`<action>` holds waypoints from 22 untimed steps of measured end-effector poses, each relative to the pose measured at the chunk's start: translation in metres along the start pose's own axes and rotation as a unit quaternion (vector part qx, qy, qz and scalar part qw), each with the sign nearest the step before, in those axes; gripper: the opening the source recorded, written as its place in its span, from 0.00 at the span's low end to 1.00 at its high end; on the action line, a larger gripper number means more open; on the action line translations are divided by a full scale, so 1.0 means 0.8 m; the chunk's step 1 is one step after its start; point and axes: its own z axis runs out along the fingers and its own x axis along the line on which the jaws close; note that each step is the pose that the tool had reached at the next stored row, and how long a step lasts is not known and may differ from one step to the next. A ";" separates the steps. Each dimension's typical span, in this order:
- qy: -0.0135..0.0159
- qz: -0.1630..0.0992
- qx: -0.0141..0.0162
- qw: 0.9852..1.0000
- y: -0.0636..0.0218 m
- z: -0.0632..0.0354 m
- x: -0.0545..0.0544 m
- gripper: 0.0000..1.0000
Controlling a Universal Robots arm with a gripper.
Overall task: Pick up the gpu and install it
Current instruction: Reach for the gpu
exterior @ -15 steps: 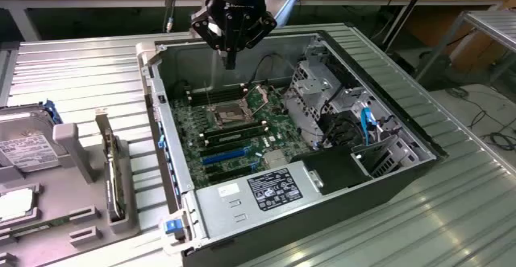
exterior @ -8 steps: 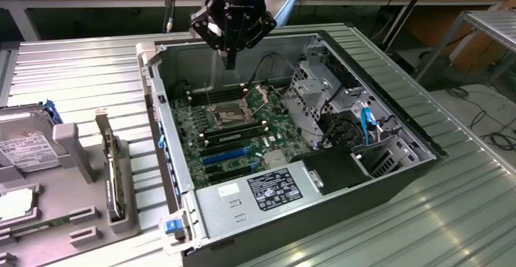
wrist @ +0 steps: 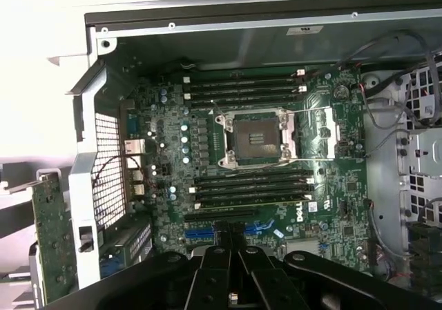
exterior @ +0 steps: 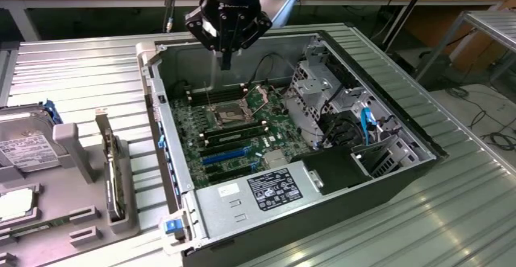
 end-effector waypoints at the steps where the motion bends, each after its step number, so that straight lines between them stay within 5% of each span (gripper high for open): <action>1: 0.000 0.000 0.000 1.000 0.000 0.000 0.001 0.11; 22: 0.000 0.000 0.000 1.000 -0.004 -0.002 0.055 0.11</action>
